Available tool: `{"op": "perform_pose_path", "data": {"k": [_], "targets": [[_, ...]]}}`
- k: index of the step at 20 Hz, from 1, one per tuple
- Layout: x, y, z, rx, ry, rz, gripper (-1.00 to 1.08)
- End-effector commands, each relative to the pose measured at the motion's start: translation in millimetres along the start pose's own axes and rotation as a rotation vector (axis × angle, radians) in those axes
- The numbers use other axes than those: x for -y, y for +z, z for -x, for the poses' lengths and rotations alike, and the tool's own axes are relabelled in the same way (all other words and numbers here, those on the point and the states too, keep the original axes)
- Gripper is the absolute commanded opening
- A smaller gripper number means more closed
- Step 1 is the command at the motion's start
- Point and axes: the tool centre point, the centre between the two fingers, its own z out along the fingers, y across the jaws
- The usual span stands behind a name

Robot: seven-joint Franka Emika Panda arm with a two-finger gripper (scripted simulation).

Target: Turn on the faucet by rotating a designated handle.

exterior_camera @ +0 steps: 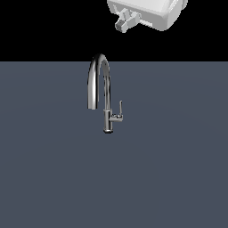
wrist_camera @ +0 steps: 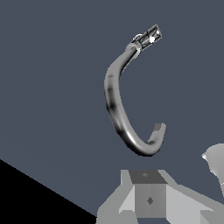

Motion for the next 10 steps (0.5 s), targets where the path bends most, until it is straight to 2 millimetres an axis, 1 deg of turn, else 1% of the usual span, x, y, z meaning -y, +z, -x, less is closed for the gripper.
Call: {"op": "perform_pose_path", "data": {"k": [1, 10], "targets": [[0.2, 3.6, -19.2, 0.043, 0.049, -0.051, -1.0], [-5.7, 26.3, -90.0, 0.208, 0.24, -0.248, -1.0]]}}
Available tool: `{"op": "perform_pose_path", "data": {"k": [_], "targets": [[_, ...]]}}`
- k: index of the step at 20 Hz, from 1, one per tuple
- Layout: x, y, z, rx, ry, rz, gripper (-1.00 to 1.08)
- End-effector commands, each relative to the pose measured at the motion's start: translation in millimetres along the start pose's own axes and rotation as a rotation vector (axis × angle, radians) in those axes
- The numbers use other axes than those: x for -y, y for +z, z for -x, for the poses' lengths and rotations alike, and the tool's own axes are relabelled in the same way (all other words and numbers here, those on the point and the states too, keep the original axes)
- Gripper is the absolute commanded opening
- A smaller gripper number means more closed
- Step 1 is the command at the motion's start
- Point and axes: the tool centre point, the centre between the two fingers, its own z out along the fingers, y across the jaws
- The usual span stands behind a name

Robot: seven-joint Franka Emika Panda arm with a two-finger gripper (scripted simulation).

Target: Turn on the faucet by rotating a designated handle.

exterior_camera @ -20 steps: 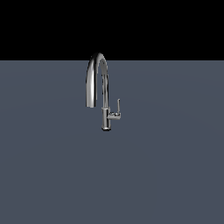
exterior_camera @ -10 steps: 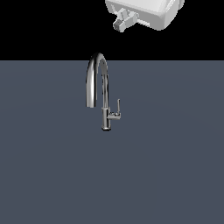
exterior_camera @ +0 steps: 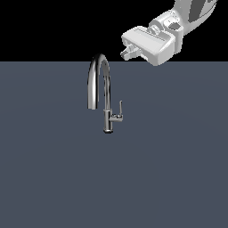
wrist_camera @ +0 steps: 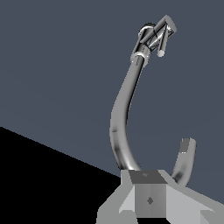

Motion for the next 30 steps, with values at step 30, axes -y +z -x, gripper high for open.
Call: {"op": "perform_pose_path", "data": {"k": [30], "targets": [[-20.8, 77.5, -163.8, 0.413, 0.477, -0.487, -1.0]]}}
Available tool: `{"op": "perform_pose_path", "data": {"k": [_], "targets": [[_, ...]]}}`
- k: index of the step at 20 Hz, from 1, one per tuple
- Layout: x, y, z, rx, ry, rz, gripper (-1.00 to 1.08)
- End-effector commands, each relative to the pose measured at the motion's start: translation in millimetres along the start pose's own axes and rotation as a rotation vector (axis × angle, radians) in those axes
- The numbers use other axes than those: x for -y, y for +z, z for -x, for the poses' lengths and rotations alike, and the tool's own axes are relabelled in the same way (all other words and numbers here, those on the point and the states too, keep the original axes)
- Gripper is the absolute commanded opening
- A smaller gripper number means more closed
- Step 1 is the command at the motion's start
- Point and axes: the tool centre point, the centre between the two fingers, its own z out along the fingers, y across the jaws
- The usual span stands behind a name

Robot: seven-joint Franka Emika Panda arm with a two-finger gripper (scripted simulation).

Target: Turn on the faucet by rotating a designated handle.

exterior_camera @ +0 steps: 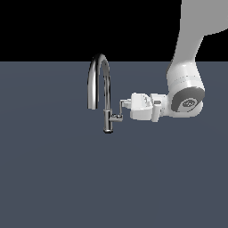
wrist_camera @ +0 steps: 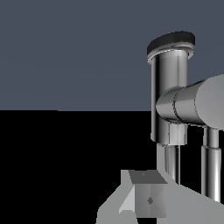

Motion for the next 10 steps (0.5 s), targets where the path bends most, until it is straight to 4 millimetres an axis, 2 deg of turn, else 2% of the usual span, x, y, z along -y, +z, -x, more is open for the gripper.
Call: {"op": "perform_pose_path", "data": {"k": [1, 7, 10], "targets": [[0.3, 0.5, 0.4, 0.001, -0.001, -0.001, -1.0], [0.3, 0.5, 1.2, -0.001, -0.003, 0.001, -1.0], [-7.9, 0.5, 3.3, -0.001, -0.003, 0.001, -1.0]]}}
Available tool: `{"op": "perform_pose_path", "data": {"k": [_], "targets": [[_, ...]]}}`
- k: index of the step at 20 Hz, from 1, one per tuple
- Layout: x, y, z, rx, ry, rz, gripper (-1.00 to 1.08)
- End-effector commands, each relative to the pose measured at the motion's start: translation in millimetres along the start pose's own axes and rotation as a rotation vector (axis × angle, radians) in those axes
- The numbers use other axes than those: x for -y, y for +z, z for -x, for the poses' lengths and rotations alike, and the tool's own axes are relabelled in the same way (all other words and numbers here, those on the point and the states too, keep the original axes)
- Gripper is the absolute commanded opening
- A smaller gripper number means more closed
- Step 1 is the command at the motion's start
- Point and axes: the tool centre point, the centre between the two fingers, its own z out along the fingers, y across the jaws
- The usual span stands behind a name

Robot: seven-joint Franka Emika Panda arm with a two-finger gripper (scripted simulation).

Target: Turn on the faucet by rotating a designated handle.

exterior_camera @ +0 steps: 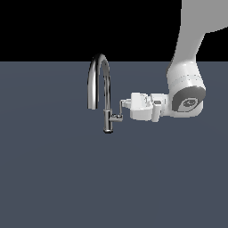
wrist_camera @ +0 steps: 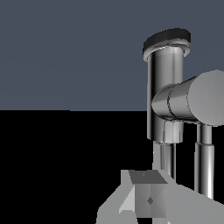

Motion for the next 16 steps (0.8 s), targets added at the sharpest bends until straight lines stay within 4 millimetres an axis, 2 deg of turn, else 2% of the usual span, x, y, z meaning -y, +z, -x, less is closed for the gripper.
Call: {"op": "perform_pose_path", "data": {"k": [1, 13, 15, 16], "targets": [[-6.2, -0.1, 1.7, 0.0, 0.0, 0.0, -1.0], [-41.2, -0.1, 10.6, 0.0, 0.0, 0.0, -1.0], [-35.9, 4.1, 6.6, -0.003, -0.001, -0.001, -1.0], [-39.8, 3.8, 5.1, -0.003, -0.001, -0.001, -1.0]]}}
